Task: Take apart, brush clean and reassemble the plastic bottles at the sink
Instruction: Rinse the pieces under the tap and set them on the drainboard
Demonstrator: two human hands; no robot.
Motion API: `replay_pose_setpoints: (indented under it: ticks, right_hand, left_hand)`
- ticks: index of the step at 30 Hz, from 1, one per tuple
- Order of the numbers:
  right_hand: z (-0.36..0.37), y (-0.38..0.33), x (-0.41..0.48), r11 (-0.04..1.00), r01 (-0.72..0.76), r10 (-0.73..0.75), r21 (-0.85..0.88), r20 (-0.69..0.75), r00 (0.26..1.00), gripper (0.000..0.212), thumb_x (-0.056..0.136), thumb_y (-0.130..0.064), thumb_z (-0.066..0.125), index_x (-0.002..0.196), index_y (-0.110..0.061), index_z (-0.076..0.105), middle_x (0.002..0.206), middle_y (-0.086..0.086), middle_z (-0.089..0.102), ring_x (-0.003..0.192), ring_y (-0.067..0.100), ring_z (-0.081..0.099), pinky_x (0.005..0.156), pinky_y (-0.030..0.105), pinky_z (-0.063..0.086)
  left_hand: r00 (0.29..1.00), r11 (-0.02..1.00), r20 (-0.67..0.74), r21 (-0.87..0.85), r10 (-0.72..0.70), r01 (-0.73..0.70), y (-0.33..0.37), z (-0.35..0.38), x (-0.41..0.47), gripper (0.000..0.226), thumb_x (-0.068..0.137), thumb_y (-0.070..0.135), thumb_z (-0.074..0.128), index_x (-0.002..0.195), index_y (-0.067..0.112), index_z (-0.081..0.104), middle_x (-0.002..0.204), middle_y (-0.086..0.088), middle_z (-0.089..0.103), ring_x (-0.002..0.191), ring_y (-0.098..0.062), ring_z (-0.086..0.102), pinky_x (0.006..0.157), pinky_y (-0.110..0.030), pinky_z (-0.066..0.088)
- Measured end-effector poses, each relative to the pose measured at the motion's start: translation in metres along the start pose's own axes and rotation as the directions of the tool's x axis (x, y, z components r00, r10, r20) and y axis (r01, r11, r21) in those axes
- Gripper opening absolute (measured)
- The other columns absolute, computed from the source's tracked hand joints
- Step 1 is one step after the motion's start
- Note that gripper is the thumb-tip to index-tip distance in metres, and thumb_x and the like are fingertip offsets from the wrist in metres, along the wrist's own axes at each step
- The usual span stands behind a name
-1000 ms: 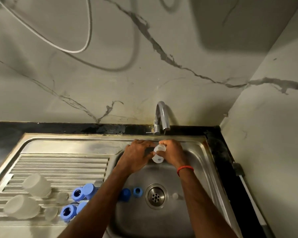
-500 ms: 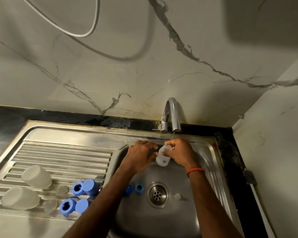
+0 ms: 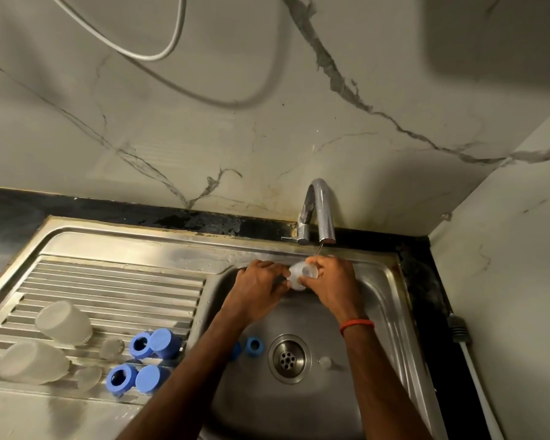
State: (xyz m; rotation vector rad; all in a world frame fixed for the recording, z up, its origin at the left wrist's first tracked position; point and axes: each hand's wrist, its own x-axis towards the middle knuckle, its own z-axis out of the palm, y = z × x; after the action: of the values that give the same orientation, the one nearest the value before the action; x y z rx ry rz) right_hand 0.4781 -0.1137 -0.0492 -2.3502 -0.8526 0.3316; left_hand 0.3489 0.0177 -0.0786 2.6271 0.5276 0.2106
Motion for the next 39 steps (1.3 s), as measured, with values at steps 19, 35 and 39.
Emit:
replay_pose_setpoints:
  ticks: [19, 35, 39]
  right_hand:
    - [0.003, -0.001, 0.003, 0.993, -0.107, 0.105, -0.054, -0.035, 0.994, 0.048, 0.08, -0.025, 0.082, 0.123, -0.01, 0.068, 0.119, 0.009, 0.07, 0.11, 0.023, 0.066, 0.095, 0.033, 0.054]
    - [0.002, 0.001, 0.006, 0.998, -0.051, 0.05, -0.038, -0.032, 0.998, 0.049, 0.08, -0.024, 0.082, 0.125, -0.011, 0.066, 0.12, 0.01, 0.07, 0.111, 0.023, 0.065, 0.097, 0.04, 0.054]
    - [0.0, 0.001, 0.008, 0.996, -0.051, 0.05, -0.067, -0.012, 0.999, 0.049, 0.079, -0.023, 0.083, 0.124, -0.012, 0.067, 0.119, 0.009, 0.069, 0.11, 0.023, 0.064, 0.097, 0.04, 0.054]
  left_hand:
    - [0.999, 0.998, -0.021, -0.05, -0.031, 0.03, -0.007, 0.0, -0.004, 0.027, 0.098, 0.04, 0.058, 0.122, 0.028, 0.064, 0.124, 0.004, 0.065, 0.12, -0.017, 0.054, 0.104, -0.046, 0.044]
    - [0.998, 0.997, -0.025, -0.066, -0.049, 0.047, -0.011, 0.004, -0.001, 0.026, 0.098, 0.041, 0.057, 0.121, 0.03, 0.065, 0.122, 0.006, 0.065, 0.119, -0.016, 0.053, 0.102, -0.044, 0.045]
    - [0.998, 0.997, -0.037, -0.062, -0.051, 0.049, -0.012, 0.005, -0.001, 0.027, 0.099, 0.04, 0.057, 0.122, 0.029, 0.064, 0.123, 0.005, 0.065, 0.119, -0.016, 0.054, 0.102, -0.044, 0.045]
